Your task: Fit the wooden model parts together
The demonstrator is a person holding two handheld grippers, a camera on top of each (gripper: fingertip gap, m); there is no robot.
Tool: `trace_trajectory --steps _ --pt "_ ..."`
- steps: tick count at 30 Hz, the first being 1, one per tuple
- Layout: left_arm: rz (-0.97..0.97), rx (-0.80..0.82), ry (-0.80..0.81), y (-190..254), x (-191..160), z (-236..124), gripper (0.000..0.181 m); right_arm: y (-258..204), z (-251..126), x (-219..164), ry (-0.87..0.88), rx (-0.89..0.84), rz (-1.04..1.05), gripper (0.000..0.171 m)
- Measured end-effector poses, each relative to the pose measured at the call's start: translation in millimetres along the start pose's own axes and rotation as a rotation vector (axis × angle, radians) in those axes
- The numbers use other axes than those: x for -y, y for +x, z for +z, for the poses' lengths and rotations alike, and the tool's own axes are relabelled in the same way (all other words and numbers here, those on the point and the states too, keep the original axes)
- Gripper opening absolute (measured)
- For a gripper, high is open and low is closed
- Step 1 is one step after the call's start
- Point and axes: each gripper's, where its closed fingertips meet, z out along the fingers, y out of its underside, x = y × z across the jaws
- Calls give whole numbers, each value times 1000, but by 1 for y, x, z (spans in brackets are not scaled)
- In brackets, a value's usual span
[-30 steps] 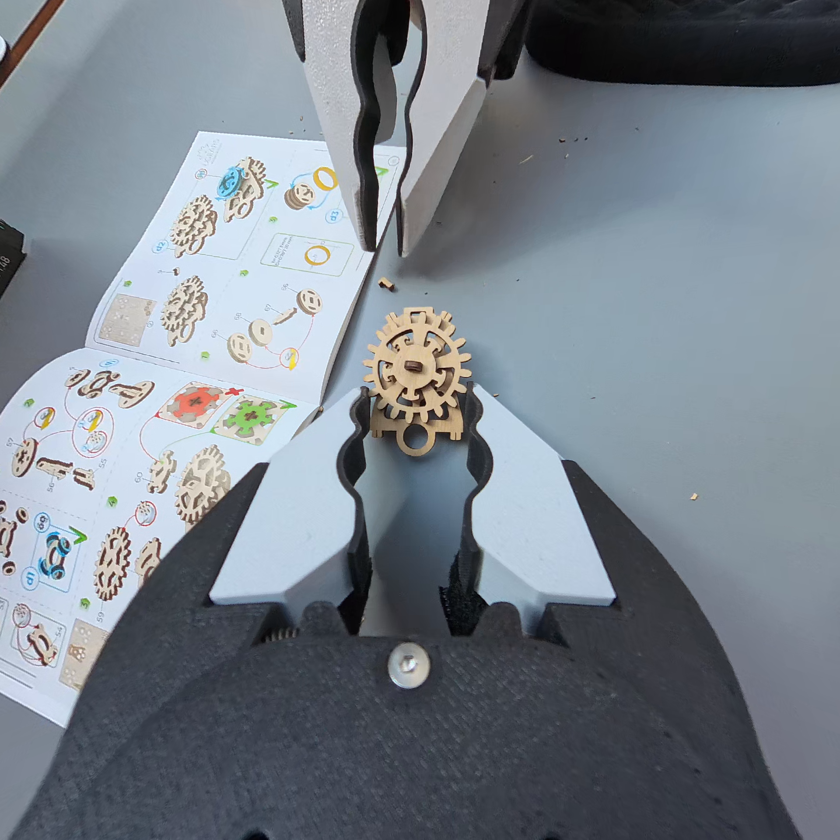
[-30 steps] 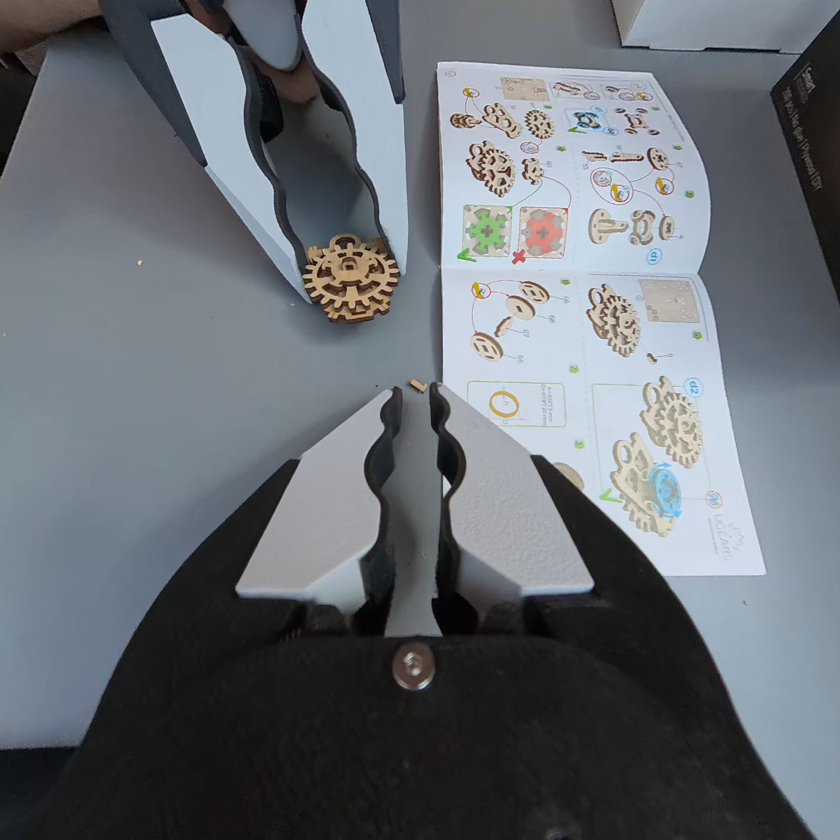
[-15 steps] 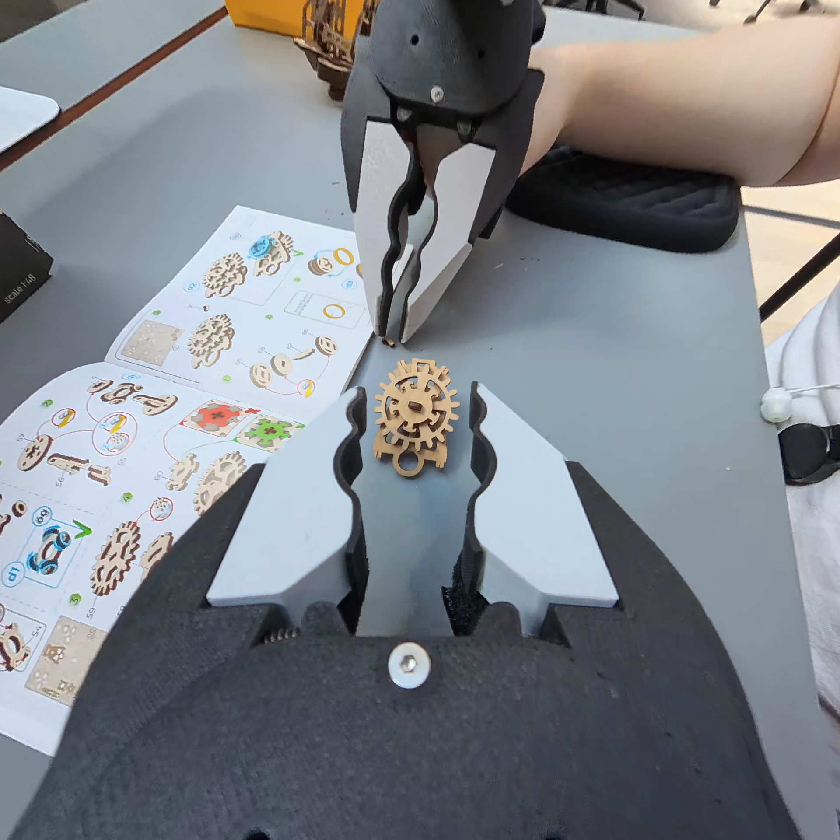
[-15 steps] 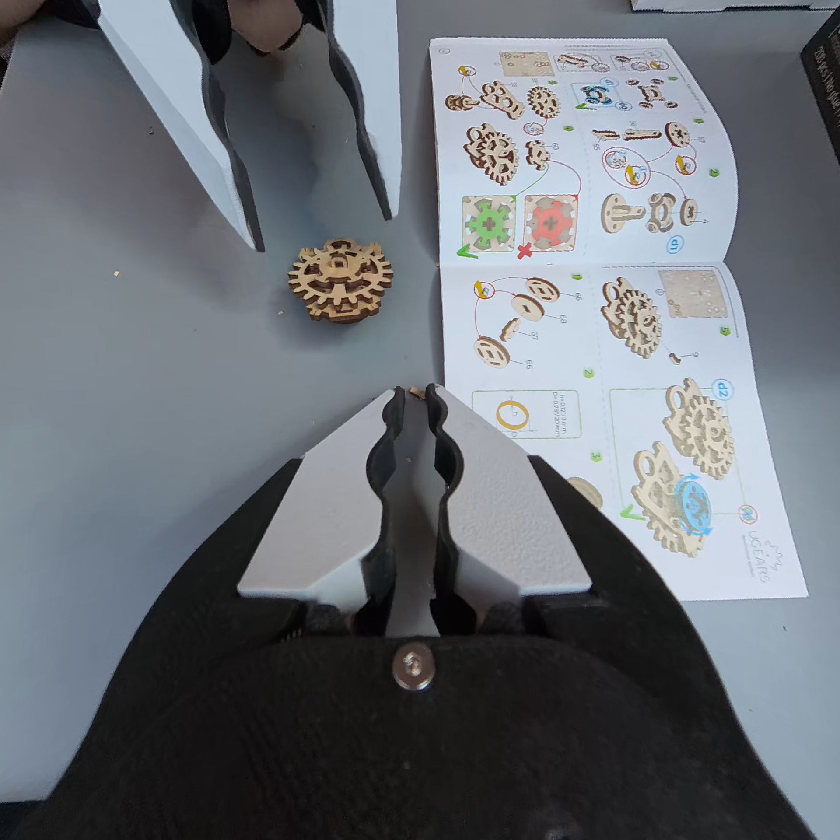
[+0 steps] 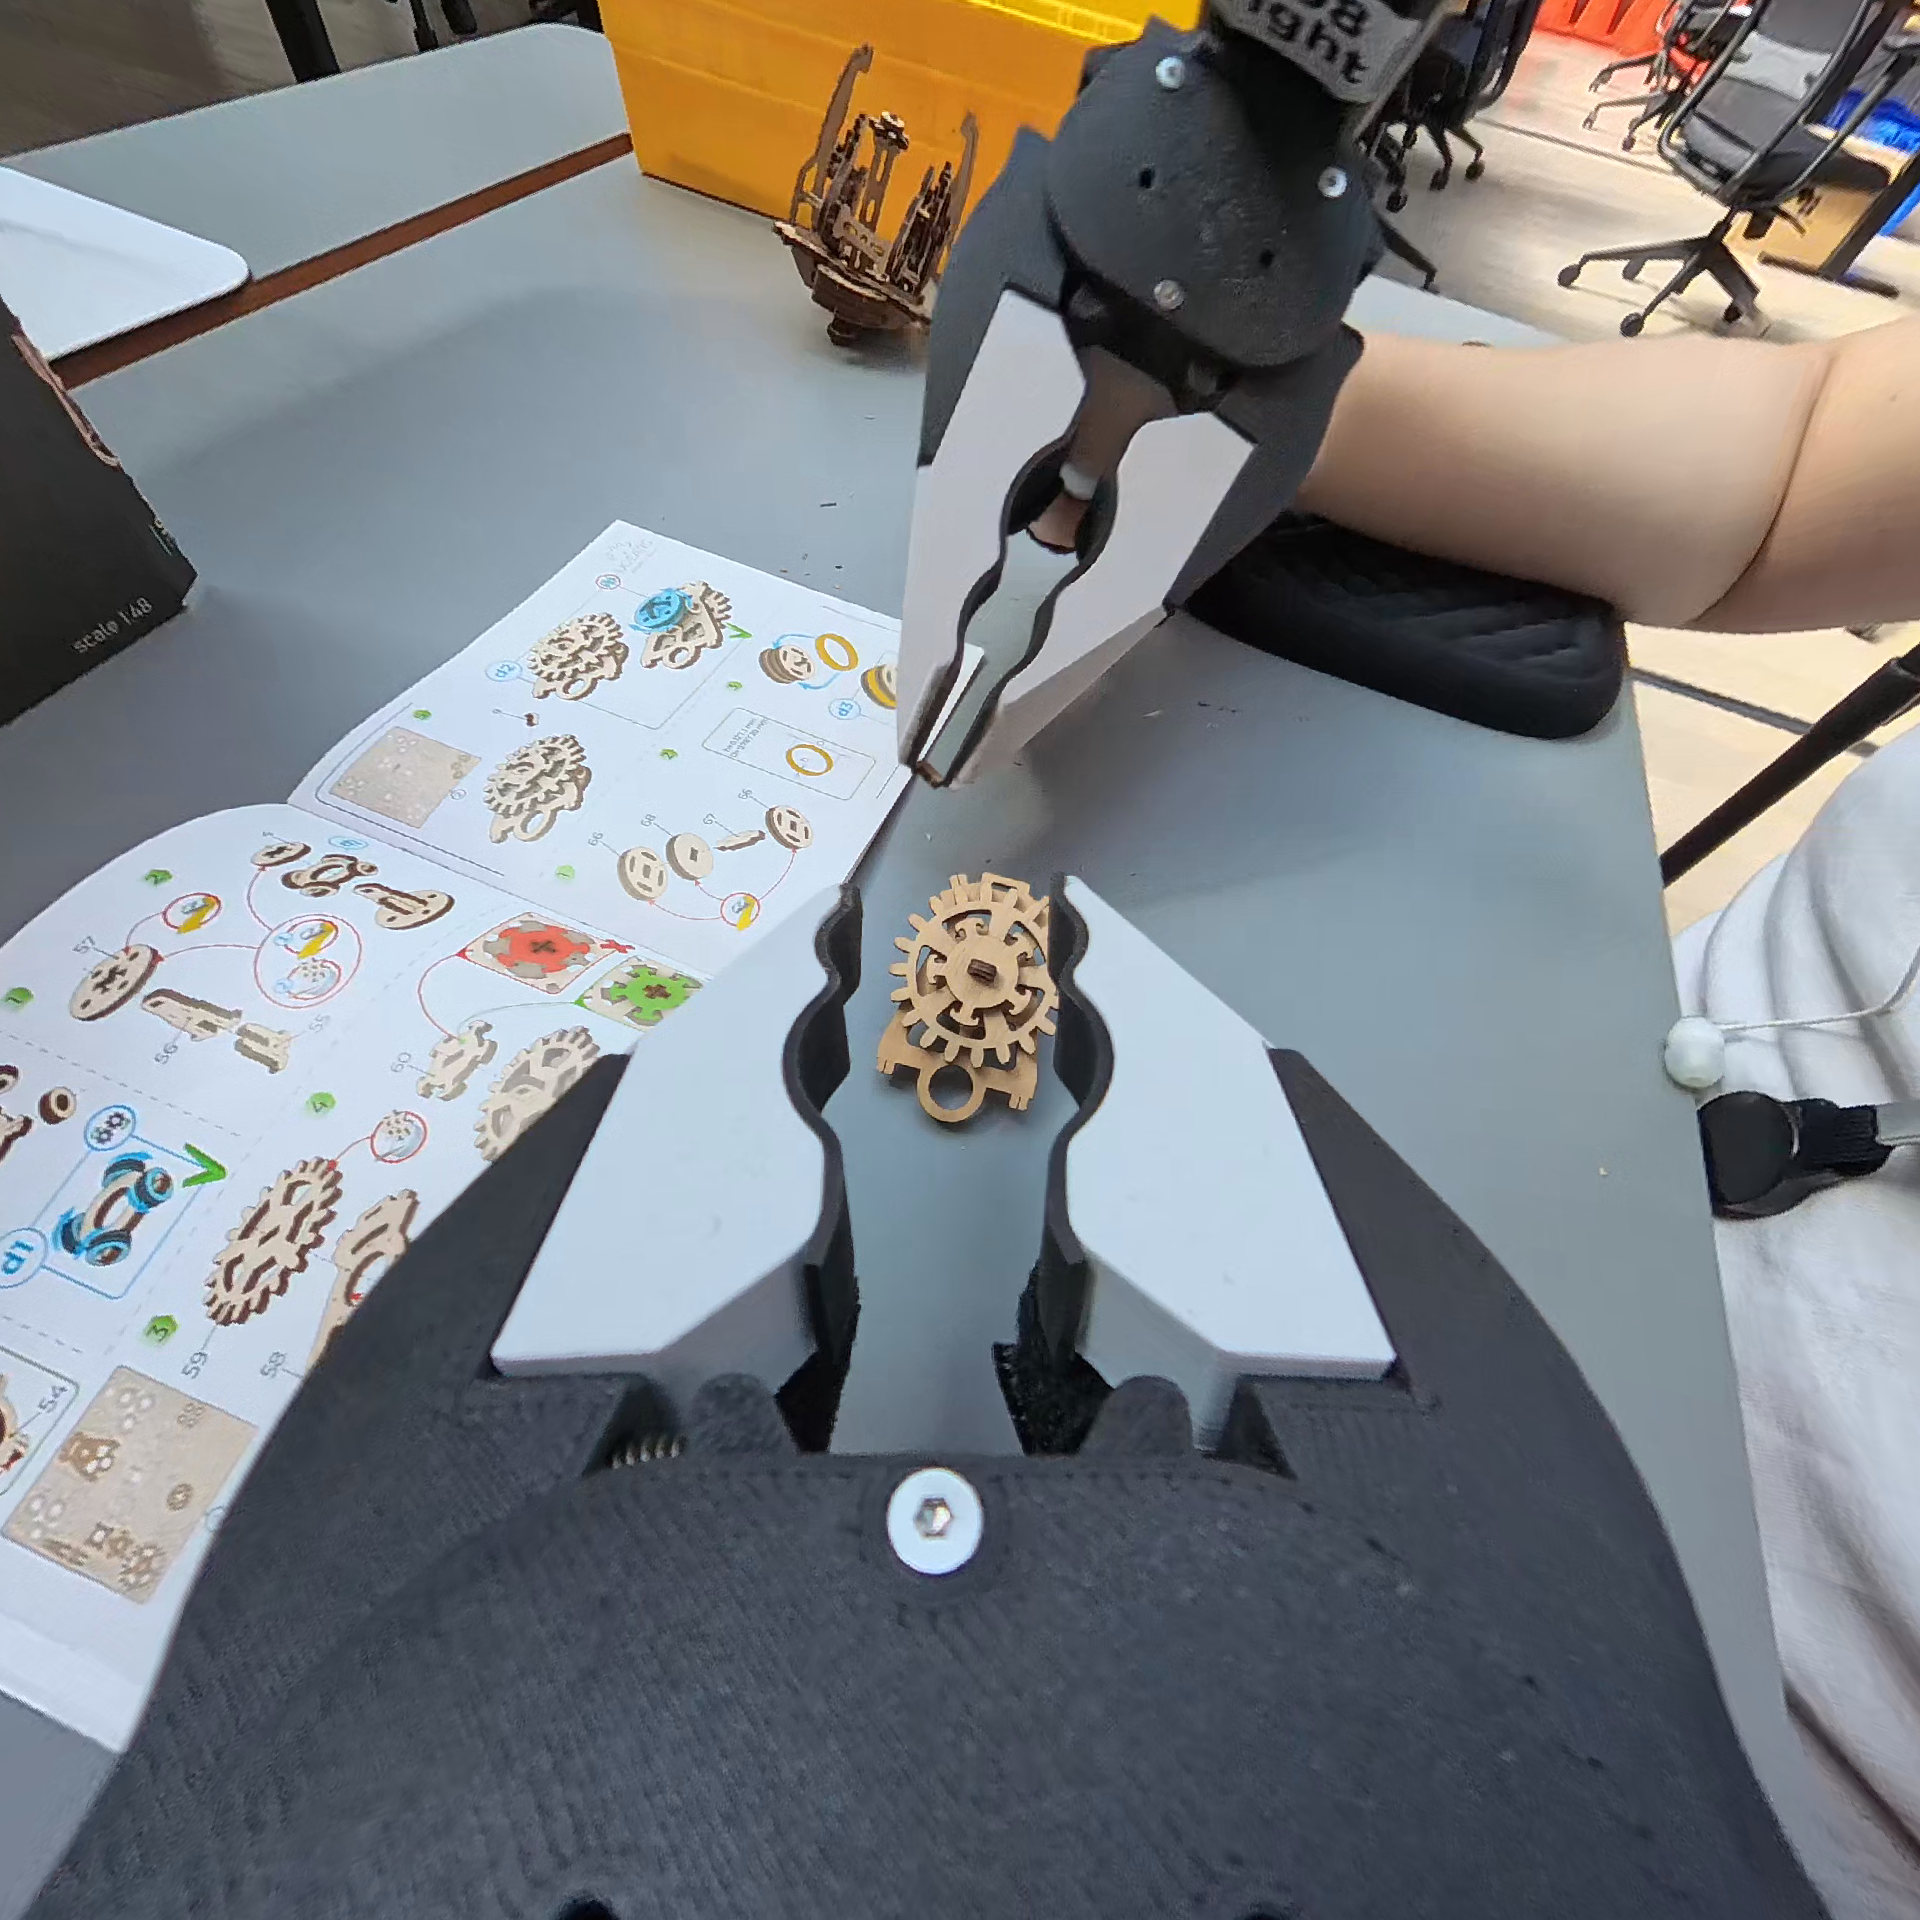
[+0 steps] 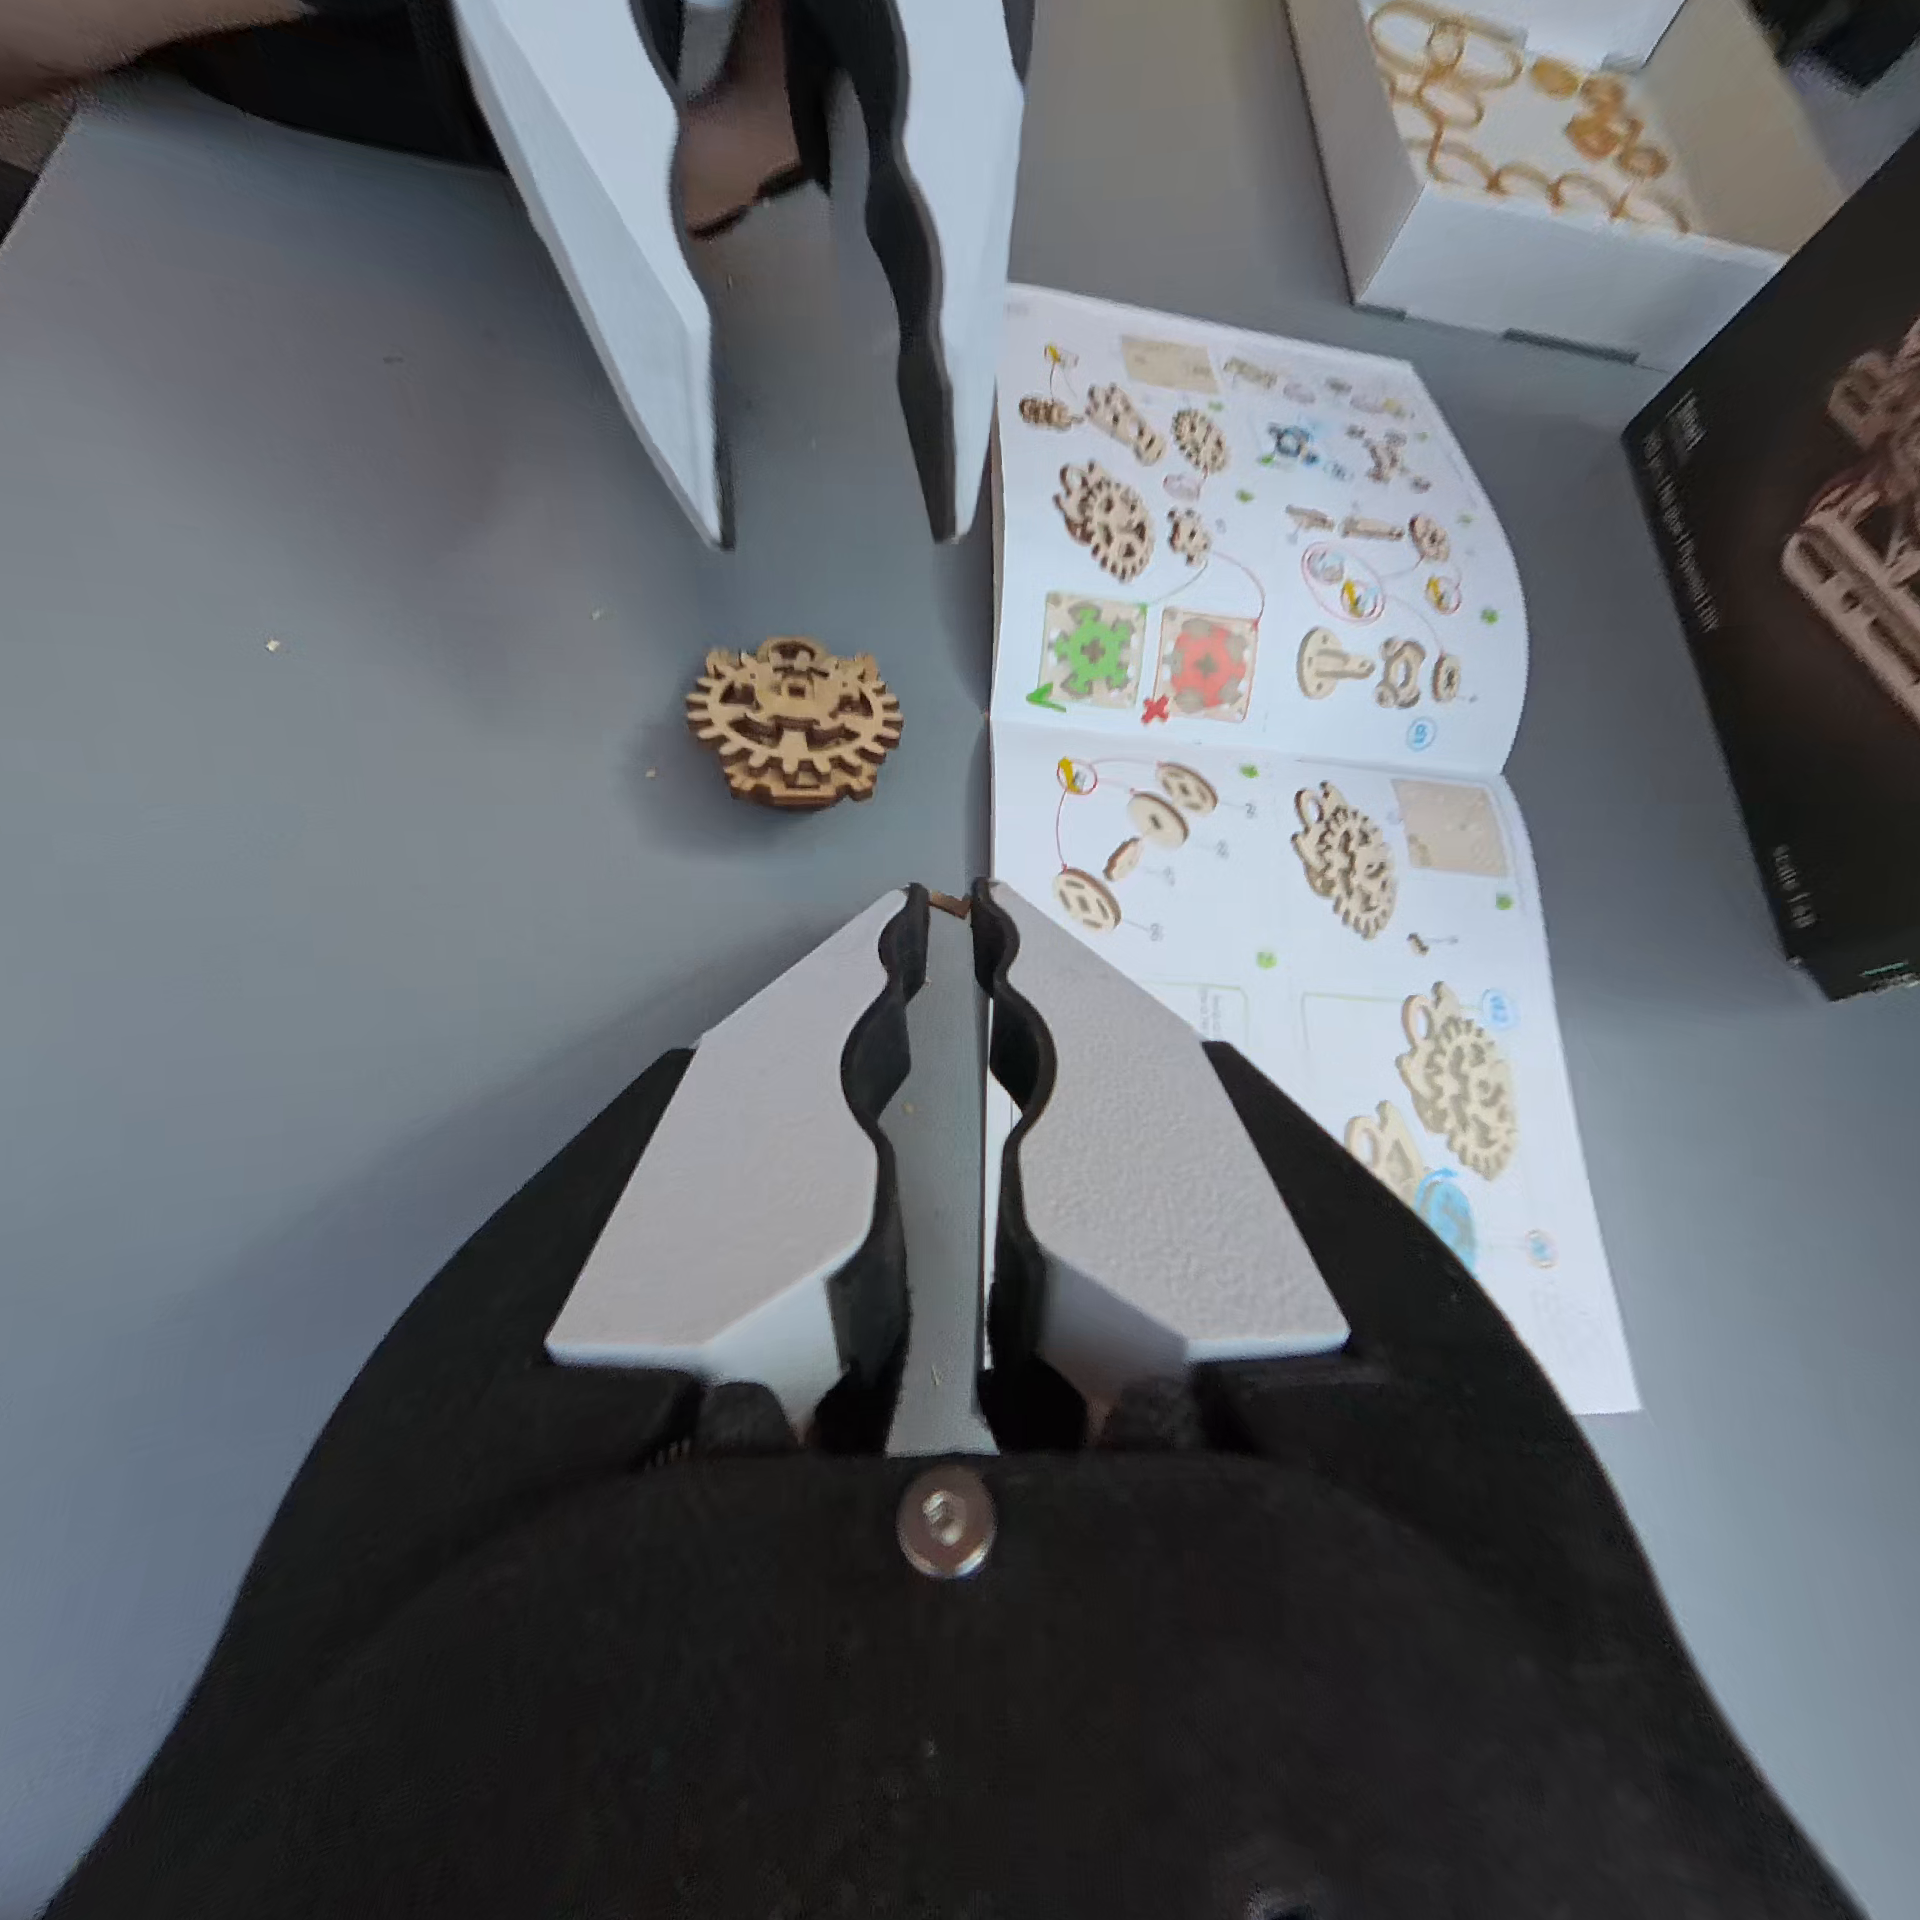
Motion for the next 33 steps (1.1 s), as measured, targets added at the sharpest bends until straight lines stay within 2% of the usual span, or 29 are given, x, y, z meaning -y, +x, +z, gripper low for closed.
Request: trace_trajectory --steps 1,4,7,13,20,30,33 --pt "-35 -15 14 0 2 0 34 1 -7 15 68 -43 -57 7" --pt "-98 -90 94 9 15 0 31 -4 -31 60 260 -167 -240 7" --pt "-118 -190 186 25 33 -5 28 -24 -47 91 426 -203 -376 7" --pt "-322 -542 374 57 66 -30 13 -45 -66 120 632 -126 -367 7" --pt "-422 -670 430 65 77 -37 8 -51 -65 127 655 -132 -403 7" --pt "-468 -751 433 71 78 -39 2 -57 -66 131 675 -131 -446 7" --pt "-473 -724 436 67 77 -37 2 -54 -65 129 664 -139 -432 7"
